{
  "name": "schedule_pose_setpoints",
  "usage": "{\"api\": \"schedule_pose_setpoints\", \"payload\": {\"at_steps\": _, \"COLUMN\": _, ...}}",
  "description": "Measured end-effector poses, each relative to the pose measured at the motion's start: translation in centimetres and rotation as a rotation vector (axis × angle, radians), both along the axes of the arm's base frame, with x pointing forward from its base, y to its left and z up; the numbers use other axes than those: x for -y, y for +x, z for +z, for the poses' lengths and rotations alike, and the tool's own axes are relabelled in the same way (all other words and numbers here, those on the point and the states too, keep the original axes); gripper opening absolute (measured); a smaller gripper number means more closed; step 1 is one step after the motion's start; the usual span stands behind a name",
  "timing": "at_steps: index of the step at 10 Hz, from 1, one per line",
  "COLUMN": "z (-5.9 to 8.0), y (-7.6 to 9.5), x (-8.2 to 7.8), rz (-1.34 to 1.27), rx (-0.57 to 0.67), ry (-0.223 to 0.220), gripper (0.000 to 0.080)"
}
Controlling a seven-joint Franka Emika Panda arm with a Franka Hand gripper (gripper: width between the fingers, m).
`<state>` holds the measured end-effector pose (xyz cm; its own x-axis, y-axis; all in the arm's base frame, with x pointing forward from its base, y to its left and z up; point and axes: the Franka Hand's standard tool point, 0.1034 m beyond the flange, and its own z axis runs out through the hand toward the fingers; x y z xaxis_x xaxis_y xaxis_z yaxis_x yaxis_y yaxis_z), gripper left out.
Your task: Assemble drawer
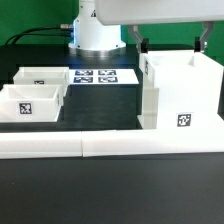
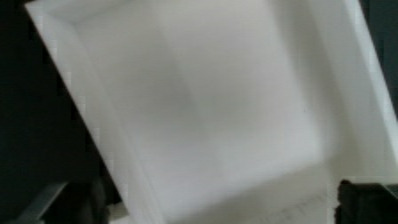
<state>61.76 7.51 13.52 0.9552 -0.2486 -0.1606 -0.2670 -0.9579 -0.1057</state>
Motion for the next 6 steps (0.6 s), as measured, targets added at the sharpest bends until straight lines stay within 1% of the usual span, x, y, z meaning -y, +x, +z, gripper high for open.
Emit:
{"api": "schedule_pose_setpoints", "payload": {"at_steps": 1, "z": 0.3, "y": -0.5, "x": 1.5, "rz": 0.104, "rx": 0.017, "ry": 0.008, "gripper": 0.0649}}
{"api": "schedule_pose_setpoints", "payload": {"at_steps": 3, "z": 0.5, "y": -3.0, "x": 5.9, "rz": 0.23, "rx": 0.049, "ry": -0.008, "gripper": 0.0649}}
{"api": "schedule_pose_setpoints", "payload": {"at_steps": 4, "z": 0.0, "y": -3.7, "x": 8.9, "rz": 0.242, "rx": 0.071, "ry": -0.021, "gripper": 0.0649}}
{"api": "schedule_pose_setpoints", "payload": {"at_steps": 5, "z": -1.1, "y": -4.3, "x": 11.6, "rz": 0.226, "rx": 0.095, "ry": -0.036, "gripper": 0.0649}}
{"api": "schedule_pose_setpoints", "payload": {"at_steps": 6, "z": -2.0, "y": -5.1, "x": 12.9, "rz": 0.205, "rx": 0.093, "ry": -0.044, "gripper": 0.0649}}
